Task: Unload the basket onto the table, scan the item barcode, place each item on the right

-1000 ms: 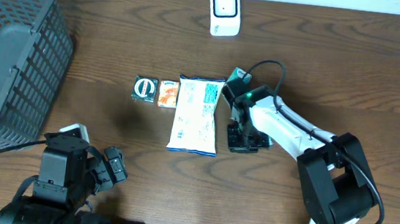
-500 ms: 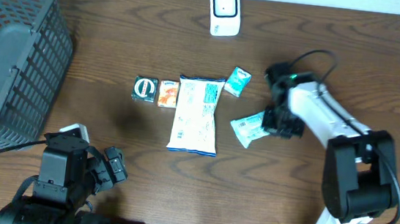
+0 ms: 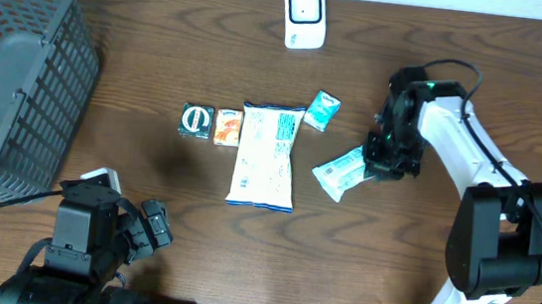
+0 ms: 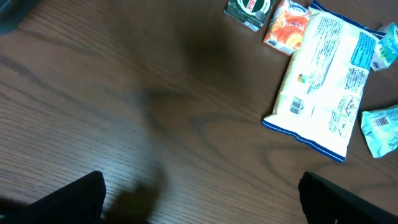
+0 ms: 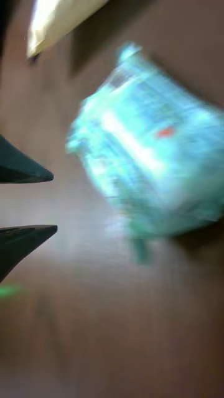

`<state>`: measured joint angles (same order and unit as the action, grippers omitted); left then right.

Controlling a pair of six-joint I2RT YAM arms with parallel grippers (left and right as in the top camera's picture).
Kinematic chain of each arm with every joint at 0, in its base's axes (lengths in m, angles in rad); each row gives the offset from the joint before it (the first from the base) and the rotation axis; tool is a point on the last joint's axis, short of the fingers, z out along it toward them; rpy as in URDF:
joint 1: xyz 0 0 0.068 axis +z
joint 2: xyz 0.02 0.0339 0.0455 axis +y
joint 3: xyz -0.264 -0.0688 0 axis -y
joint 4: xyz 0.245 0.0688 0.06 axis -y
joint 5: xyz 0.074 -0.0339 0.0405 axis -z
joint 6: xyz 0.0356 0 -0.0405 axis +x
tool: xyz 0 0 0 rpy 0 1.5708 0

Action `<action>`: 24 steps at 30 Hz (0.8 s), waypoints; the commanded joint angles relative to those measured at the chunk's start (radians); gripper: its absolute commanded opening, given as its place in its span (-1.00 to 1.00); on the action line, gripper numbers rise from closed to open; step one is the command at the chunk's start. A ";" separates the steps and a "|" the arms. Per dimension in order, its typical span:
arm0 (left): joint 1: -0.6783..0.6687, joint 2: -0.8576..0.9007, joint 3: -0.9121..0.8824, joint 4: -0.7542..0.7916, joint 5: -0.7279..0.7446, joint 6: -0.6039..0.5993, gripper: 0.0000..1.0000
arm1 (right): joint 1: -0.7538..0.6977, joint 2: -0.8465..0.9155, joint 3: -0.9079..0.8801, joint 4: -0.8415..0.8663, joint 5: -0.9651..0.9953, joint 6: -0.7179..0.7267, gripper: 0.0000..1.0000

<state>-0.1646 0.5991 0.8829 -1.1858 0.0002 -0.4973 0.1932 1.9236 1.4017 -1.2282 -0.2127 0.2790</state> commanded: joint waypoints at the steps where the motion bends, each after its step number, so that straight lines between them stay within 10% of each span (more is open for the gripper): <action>1: 0.002 -0.004 -0.002 -0.002 -0.009 0.002 0.95 | 0.041 0.001 0.006 -0.063 0.064 -0.041 -0.65; 24: 0.002 -0.004 -0.002 -0.003 -0.009 0.002 0.96 | 0.111 0.001 -0.166 0.189 0.134 0.042 -0.56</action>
<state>-0.1646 0.5991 0.8829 -1.1854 0.0006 -0.4973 0.2932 1.9236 1.2449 -1.0748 -0.1116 0.3061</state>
